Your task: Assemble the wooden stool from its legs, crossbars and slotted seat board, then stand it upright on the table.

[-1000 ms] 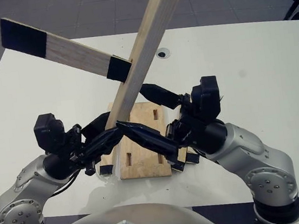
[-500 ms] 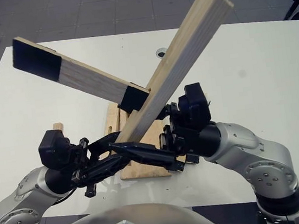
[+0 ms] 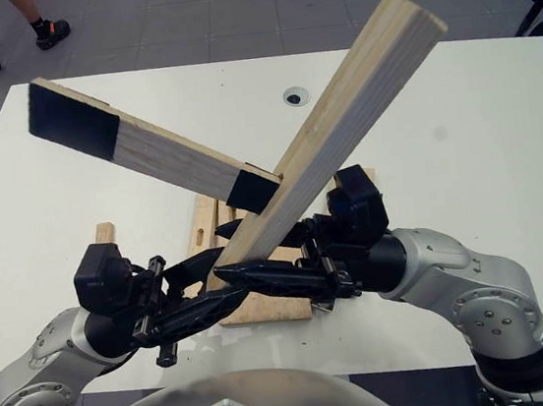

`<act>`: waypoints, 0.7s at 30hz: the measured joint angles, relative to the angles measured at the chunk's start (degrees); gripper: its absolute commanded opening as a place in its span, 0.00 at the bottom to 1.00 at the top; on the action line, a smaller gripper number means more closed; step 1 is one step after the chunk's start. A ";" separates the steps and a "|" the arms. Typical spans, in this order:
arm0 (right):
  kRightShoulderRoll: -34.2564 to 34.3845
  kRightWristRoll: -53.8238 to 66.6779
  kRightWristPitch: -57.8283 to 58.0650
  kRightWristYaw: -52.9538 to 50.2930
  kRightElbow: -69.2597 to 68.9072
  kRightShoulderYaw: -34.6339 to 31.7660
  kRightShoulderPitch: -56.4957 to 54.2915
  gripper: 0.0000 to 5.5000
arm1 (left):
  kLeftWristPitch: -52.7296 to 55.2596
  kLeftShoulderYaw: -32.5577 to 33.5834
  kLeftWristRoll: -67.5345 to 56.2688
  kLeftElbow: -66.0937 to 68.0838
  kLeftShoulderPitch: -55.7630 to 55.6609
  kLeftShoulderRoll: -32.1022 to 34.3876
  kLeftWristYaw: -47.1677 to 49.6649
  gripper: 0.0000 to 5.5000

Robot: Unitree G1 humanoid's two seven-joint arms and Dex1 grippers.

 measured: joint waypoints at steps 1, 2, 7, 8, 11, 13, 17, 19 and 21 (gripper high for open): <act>0.06 0.49 0.14 -0.30 0.09 0.02 0.00 0.38 | -0.31 -0.17 0.15 0.04 0.17 0.01 -0.04 0.37; 0.08 0.77 0.21 -0.44 0.17 0.04 0.00 0.37 | -0.54 -0.31 0.36 0.05 0.26 0.00 -0.10 0.37; 1.12 4.02 0.55 -3.25 0.78 0.33 -0.06 0.37 | -3.90 -2.29 2.31 1.02 0.89 -0.63 -0.38 0.37; 1.26 4.58 0.65 -4.00 0.89 0.33 -0.10 0.37 | -4.56 -2.75 2.66 1.34 0.94 -0.81 -0.36 0.37; 1.93 5.26 1.03 -5.06 1.36 0.33 -0.30 0.37 | -6.27 -4.28 3.40 2.28 1.17 -1.07 -0.16 0.37; 2.27 5.65 1.05 -5.60 1.44 0.32 -0.47 0.37 | -7.07 -4.87 3.61 2.39 1.26 -1.21 0.21 0.37; 3.03 6.72 1.04 -6.85 2.16 0.21 -0.58 0.37 | -7.39 -5.76 4.88 2.61 1.26 -0.68 0.47 0.49; 3.44 6.90 0.81 -7.20 2.77 0.02 -1.07 0.37 | -6.07 -5.90 4.08 2.94 1.52 1.10 0.03 0.54; 3.60 6.68 0.82 -7.00 3.09 0.03 -1.30 0.37 | -4.88 -4.66 1.09 3.04 1.39 2.00 -0.27 0.61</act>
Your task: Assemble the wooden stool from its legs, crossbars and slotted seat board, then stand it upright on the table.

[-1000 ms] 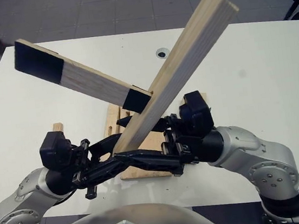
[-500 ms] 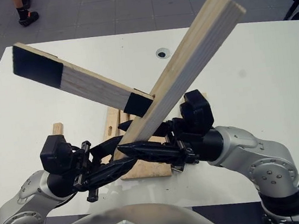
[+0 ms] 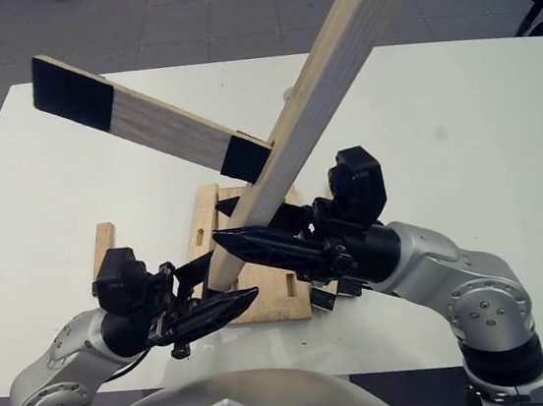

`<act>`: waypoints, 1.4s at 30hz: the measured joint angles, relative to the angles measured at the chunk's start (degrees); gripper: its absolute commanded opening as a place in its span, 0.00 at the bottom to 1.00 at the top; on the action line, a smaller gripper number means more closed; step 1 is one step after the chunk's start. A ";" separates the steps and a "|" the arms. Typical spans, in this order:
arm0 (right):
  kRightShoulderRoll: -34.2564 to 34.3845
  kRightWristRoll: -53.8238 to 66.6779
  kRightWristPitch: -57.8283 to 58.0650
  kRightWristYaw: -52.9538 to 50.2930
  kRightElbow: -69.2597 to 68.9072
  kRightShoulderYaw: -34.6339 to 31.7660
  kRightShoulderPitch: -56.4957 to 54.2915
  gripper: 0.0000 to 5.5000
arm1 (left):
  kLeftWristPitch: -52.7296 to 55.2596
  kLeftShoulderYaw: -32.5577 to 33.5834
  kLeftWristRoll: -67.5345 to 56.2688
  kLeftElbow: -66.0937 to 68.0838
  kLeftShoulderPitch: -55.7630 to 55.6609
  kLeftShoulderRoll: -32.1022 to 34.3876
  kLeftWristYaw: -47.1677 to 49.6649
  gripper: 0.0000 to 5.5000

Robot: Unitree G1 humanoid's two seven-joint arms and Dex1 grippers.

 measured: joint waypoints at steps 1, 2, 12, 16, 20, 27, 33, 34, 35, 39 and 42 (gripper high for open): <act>-0.01 -0.38 0.00 0.36 0.24 -0.10 -0.06 0.37 | 0.08 0.77 -1.35 0.20 -0.14 0.65 -0.16 0.63; -0.05 -1.31 0.00 0.72 0.63 -0.21 -0.11 0.37 | 0.13 1.55 -1.96 0.57 -0.38 0.89 -0.21 0.66; -6.86 -18.40 0.28 12.81 17.27 -4.70 -9.50 0.37 | -0.31 4.29 1.56 4.09 -1.84 1.82 -0.75 0.86; -8.08 -28.37 -0.56 21.00 28.92 -1.88 -18.55 0.37 | -0.69 2.10 6.88 4.88 -1.53 2.03 -1.84 0.86; -6.87 -41.89 -9.64 29.02 40.94 2.37 -23.90 0.37 | -1.70 0.63 9.69 4.86 -0.82 2.05 -2.56 0.86; -3.16 -55.86 -27.13 46.89 53.32 8.23 -24.66 0.37 | -2.63 -2.29 12.47 4.85 -0.09 1.97 -3.64 0.86; 0.92 -62.02 -38.52 53.83 63.67 8.87 -27.98 0.37 | -2.83 -3.85 13.47 5.14 -0.30 1.81 -4.44 0.86; 1.89 -63.04 -40.23 54.16 65.88 8.86 -28.40 0.37 | -2.84 -3.88 13.49 5.15 -0.34 1.81 -4.51 0.86; 2.33 -63.38 -41.28 54.34 67.21 8.85 -28.58 0.37 | -2.84 -3.89 13.50 5.15 -0.37 1.81 -4.53 0.86; 5.34 -66.18 -46.49 54.56 74.78 8.41 -31.42 0.37 | -2.86 -3.89 13.49 5.15 -0.45 1.86 -4.98 0.86; 6.94 -67.58 -48.01 54.56 77.22 8.31 -32.39 0.37 | -2.85 -3.85 13.48 5.15 -0.43 2.01 -5.15 0.86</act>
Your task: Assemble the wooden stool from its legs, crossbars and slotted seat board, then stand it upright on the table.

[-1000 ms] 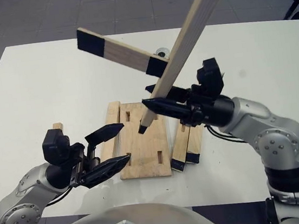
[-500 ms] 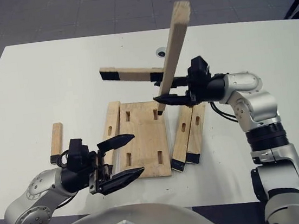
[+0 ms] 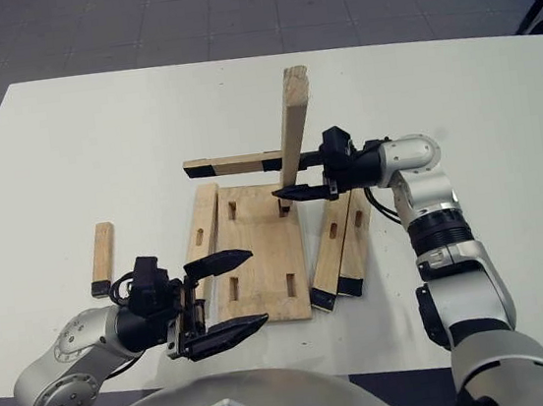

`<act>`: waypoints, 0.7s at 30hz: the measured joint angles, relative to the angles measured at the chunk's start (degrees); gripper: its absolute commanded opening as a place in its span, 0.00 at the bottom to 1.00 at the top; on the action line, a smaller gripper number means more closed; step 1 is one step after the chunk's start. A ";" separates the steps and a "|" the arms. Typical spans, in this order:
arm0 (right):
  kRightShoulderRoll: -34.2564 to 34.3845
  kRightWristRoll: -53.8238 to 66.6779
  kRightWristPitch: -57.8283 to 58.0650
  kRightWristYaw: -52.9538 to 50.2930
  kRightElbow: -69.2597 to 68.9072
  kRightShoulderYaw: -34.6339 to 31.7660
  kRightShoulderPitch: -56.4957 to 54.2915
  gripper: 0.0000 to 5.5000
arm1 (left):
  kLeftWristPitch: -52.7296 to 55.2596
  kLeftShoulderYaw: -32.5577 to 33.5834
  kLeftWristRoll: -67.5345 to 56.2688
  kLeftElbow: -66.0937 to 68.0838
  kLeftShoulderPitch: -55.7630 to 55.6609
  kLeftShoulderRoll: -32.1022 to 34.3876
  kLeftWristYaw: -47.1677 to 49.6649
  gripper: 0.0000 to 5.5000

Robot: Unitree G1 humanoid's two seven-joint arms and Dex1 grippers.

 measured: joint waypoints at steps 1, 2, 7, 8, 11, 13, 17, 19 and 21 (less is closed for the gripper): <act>0.37 -0.28 -0.40 0.00 0.84 0.00 -0.08 0.37 | 0.00 0.02 0.00 0.00 0.00 0.08 0.00 0.86; 0.78 -0.51 -1.18 0.03 1.70 -0.17 -0.27 0.37 | 0.01 0.05 -0.01 0.00 0.00 0.15 0.00 0.86; 1.51 -1.22 -2.55 0.05 2.77 -0.68 -0.44 0.37 | 0.02 0.11 -0.03 -0.01 0.00 0.20 0.00 0.86; 1.52 -1.22 -2.52 0.09 2.06 -0.69 -0.11 0.37 | 0.03 0.21 -0.05 -0.03 0.02 0.26 0.00 0.86; 1.47 -1.13 -2.38 0.61 0.62 -0.76 1.78 0.37 | 0.04 0.31 -0.09 -0.14 0.11 0.29 0.04 0.86; 1.28 -0.79 -1.88 1.08 -0.97 -0.85 3.10 0.37 | 0.06 0.42 -0.14 -0.20 0.15 0.30 0.09 0.86; 0.72 0.67 -1.25 2.62 -4.45 -0.62 7.73 0.37 | 0.08 1.07 -0.57 -0.29 0.19 0.31 0.47 0.86; 0.81 0.71 -2.70 2.68 -3.11 -0.36 8.21 0.37 | 0.09 1.13 -0.60 -0.37 0.21 0.30 0.63 0.86; 1.29 1.62 -5.16 3.04 -0.34 -0.36 7.88 0.37 | 0.12 1.15 -0.60 -0.41 0.21 0.30 0.70 0.86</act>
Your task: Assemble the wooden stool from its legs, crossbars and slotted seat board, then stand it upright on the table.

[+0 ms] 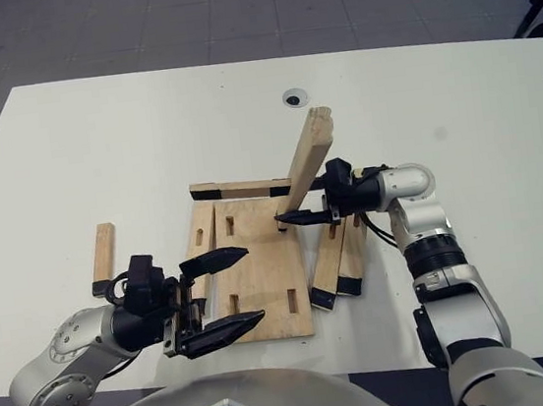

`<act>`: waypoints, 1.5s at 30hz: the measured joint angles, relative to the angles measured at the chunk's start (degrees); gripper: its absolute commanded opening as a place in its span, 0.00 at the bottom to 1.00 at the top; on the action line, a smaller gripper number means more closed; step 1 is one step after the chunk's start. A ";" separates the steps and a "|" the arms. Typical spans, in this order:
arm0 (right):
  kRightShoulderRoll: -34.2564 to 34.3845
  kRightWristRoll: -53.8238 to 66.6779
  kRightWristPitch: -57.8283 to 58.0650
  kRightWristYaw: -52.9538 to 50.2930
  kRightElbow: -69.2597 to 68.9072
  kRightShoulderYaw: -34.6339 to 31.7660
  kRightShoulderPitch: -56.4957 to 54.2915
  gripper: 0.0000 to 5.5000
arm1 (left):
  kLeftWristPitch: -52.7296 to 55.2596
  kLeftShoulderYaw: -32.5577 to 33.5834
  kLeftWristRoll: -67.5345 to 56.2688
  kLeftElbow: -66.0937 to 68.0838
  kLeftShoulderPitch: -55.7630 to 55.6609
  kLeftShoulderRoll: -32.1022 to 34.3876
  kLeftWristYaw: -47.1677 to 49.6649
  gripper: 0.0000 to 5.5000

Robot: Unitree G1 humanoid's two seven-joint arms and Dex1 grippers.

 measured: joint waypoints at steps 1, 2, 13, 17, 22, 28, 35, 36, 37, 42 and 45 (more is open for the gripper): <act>0.19 0.40 -0.73 0.10 1.18 0.00 -0.32 0.37 | 0.00 0.01 0.00 0.00 0.02 0.00 0.00 0.86; 0.48 0.75 -1.60 0.07 2.57 0.00 -0.76 0.37 | 0.00 0.01 -0.01 0.00 0.08 0.00 0.00 0.86; 1.91 0.18 3.82 -8.59 7.62 2.89 -6.55 0.37 | 0.00 0.04 -0.07 -0.04 0.43 -0.03 0.00 0.86; 0.64 0.04 17.53 -9.26 7.32 5.27 -10.49 0.37 | 0.00 0.01 -0.07 -0.10 0.75 -0.08 0.07 0.86; -3.08 -0.51 29.19 -5.84 1.76 9.98 -12.23 0.37 | 0.00 -0.39 -0.07 -0.69 0.87 -0.30 0.53 0.86; -6.76 -0.32 29.56 0.47 -6.69 12.84 -8.72 0.37 | 0.00 -0.90 -0.07 -0.78 0.93 -0.62 0.57 0.86; -7.98 -0.14 20.78 1.63 -8.44 13.22 -6.09 0.37 | 0.04 -0.90 -0.58 -0.78 0.91 -0.62 0.61 0.86; -7.98 -0.14 19.79 1.58 -8.40 13.22 -5.95 0.37 | 0.04 -0.90 -0.58 -0.78 0.91 -0.62 0.61 0.86; -7.98 -0.13 18.64 1.47 -8.34 13.22 -5.73 0.37 | 0.04 -0.88 -0.59 -0.78 0.91 -0.62 0.61 0.86; -8.16 1.48 13.28 0.42 -8.33 13.21 -3.71 0.37 | 0.04 -0.87 -0.60 -0.78 0.92 -0.62 0.62 0.86; -8.32 2.68 10.06 -0.53 -8.39 13.21 -2.40 0.37 | 0.04 -0.87 -0.60 -0.78 0.94 -0.62 0.62 0.86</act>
